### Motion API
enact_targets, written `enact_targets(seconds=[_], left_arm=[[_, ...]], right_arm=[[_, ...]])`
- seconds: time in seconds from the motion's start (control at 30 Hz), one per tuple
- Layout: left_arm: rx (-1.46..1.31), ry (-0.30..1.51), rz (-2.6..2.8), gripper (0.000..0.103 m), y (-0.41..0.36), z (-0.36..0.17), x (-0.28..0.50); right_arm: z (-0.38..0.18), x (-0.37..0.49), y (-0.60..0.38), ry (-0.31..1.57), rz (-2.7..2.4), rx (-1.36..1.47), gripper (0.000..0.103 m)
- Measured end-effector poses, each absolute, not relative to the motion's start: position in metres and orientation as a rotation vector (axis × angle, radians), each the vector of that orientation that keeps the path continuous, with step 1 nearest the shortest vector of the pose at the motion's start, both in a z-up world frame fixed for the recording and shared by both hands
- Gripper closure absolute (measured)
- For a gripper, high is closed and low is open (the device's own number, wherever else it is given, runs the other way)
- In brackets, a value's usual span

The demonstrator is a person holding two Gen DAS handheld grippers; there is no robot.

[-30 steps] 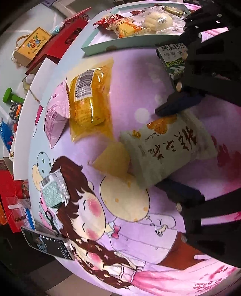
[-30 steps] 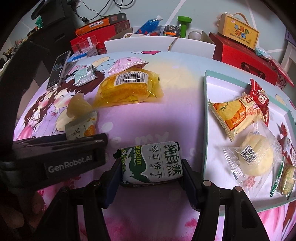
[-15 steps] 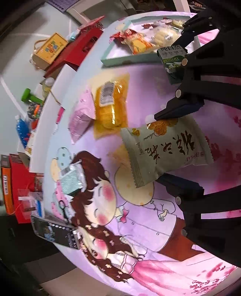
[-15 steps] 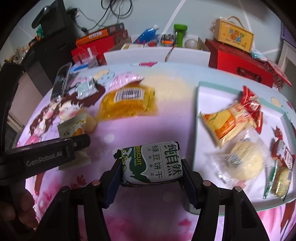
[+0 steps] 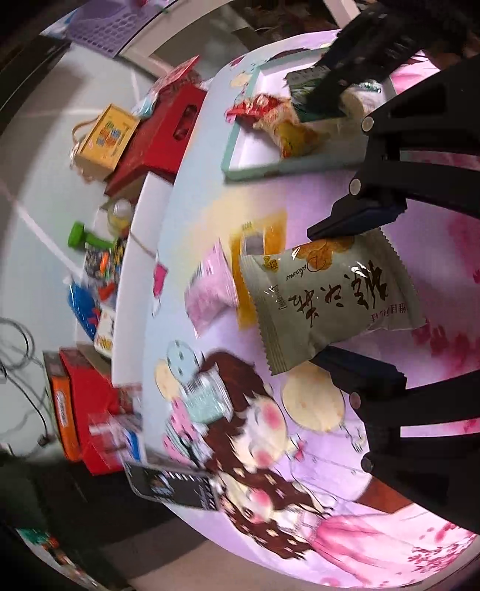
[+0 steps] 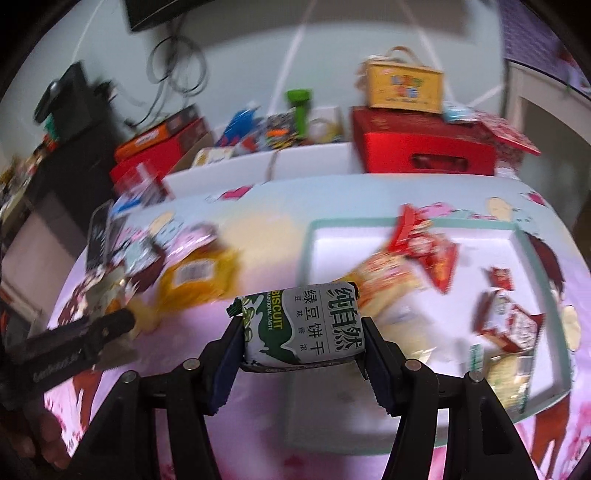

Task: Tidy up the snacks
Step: 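Carry the green and white packs into the white tray and open both tools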

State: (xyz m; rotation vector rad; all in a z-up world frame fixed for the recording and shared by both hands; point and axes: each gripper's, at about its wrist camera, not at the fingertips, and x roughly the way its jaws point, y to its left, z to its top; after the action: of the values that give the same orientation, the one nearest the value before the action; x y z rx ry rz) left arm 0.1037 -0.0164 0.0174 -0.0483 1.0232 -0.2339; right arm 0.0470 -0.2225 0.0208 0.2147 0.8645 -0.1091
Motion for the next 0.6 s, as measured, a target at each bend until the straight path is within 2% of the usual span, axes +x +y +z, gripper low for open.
enact_targets(seconds=[0.37,0.6], left_arm=[[0.101,0.967,-0.428,0.043,-0.125,0.042,0.109],[0.185,0.984,-0.572,0.043,-0.200,0.037,0.109]], right_arm=[[0.027,0.031,-0.324,0.823,-0.342,0.325,0.039],[0.019,0.020,-0.375,0.820,-0.457,0.382,0.039]])
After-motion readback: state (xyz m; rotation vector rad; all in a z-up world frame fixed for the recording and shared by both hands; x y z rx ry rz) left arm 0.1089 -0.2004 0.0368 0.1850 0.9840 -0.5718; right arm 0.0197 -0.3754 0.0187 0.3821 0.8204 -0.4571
